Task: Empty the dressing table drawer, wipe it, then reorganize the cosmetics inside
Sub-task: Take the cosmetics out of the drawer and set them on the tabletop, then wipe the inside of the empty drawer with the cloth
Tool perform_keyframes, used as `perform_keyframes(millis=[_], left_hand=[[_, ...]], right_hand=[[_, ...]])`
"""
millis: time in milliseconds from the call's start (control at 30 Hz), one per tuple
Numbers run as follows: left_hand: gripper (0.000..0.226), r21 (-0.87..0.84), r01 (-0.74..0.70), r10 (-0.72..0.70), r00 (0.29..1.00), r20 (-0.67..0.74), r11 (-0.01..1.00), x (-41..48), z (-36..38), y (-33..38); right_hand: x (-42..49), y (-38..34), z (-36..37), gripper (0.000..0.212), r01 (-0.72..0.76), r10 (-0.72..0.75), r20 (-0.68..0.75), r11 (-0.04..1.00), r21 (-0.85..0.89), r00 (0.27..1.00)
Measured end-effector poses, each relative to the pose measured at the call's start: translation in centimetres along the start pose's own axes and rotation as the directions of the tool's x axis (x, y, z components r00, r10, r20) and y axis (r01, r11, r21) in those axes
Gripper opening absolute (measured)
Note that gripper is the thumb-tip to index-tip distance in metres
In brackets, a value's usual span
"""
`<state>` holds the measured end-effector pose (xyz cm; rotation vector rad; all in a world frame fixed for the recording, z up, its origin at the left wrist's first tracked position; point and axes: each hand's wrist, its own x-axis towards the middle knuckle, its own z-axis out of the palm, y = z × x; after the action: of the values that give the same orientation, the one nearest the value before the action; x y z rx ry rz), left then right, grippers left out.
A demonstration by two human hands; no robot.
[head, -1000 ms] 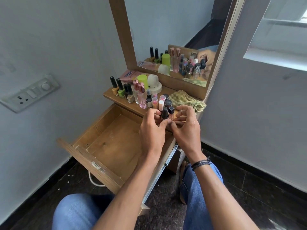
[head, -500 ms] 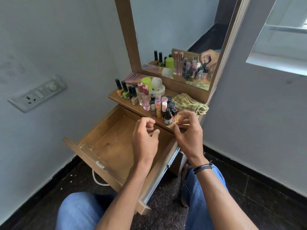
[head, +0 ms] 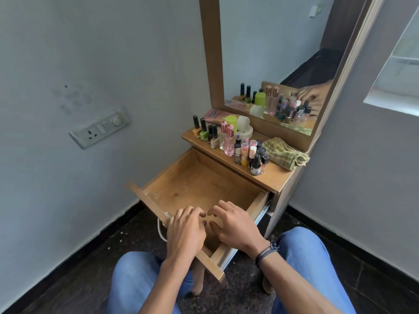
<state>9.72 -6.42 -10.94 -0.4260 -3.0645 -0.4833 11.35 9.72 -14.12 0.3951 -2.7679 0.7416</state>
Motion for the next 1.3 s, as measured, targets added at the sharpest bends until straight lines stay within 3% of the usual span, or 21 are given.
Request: perform_keyframes(millis=[200, 467, 633, 667, 733, 800, 867, 900, 967, 1033, 1133, 1233, 1300], left_hand=[[0.014, -0.037, 0.05, -0.052, 0.996, -0.072, 0.998, -0.3, 0.5, 0.0], [0.03, -0.024, 0.077, -0.078, 0.993, -0.088, 0.997, 0.2, 0.4, 0.0], [0.029, -0.023, 0.096, -0.097, 0.992, -0.084, 0.995, 0.1, 0.5, 0.1], [0.029, -0.032, 0.092, -0.095, 0.992, -0.087, 0.995, 0.1, 0.5, 0.0], [0.028, -0.044, 0.082, -0.086, 0.99, -0.108, 0.996, 0.1, 0.5, 0.0], [0.027, -0.052, 0.081, -0.087, 0.989, -0.121, 0.995, 0.1, 0.6, 0.0], [0.028, -0.057, 0.08, -0.087, 0.988, -0.128, 0.995, -0.1, 0.5, 0.0], [0.028, -0.066, 0.083, -0.091, 0.987, -0.13, 0.994, -0.1, 0.4, 0.1], [0.029, -0.086, 0.087, -0.097, 0.987, -0.13, 0.993, -0.1, 0.3, 0.1], [0.028, -0.096, 0.086, -0.099, 0.986, -0.134, 0.992, -0.3, 0.3, 0.2], [0.028, -0.103, 0.09, -0.104, 0.985, -0.136, 0.991, -0.6, 0.1, 0.3], [0.028, -0.106, 0.085, -0.098, 0.988, -0.12, 0.991, -0.9, -0.1, 0.4], [0.028, -0.111, 0.072, -0.084, 0.99, -0.111, 0.991, -1.0, -0.2, 0.4]], right_hand=[[-0.3, 0.1, 0.6, 0.017, -0.097, 0.097, -0.003, 0.995, -0.035, 0.995], [-0.1, -0.8, -0.1, 0.024, -0.152, 0.152, -0.015, 0.986, -0.062, 0.988], [-0.4, -0.8, -1.2, 0.021, -0.149, 0.147, 0.032, 0.981, 0.121, 0.989], [-0.7, -0.7, -1.9, 0.017, -0.129, 0.135, -0.019, 0.975, 0.182, 0.991], [-1.4, -0.1, -3.9, 0.014, -0.052, 0.106, -0.271, 0.979, 0.199, 0.957], [-1.6, 1.6, -7.0, 0.015, -0.08, 0.114, -0.574, 0.993, 0.084, 0.811], [-0.9, 4.6, -10.7, 0.014, -0.291, 0.189, -0.727, 0.957, -0.016, 0.66], [-0.4, 6.1, -12.3, 0.017, -0.395, 0.247, -0.728, 0.918, -0.034, 0.639], [0.9, 9.0, -14.5, 0.027, -0.484, 0.338, -0.596, 0.87, -0.098, 0.728], [2.0, 10.9, -15.5, 0.036, -0.447, 0.361, -0.355, 0.871, -0.202, 0.863], [2.8, 12.3, -15.6, 0.036, -0.384, 0.367, -0.112, 0.868, -0.314, 0.923], [2.9, 12.6, -15.3, 0.026, -0.395, 0.355, -0.186, 0.881, -0.26, 0.916], [2.7, 12.1, -15.6, 0.018, -0.454, 0.4, -0.281, 0.876, -0.164, 0.872]])
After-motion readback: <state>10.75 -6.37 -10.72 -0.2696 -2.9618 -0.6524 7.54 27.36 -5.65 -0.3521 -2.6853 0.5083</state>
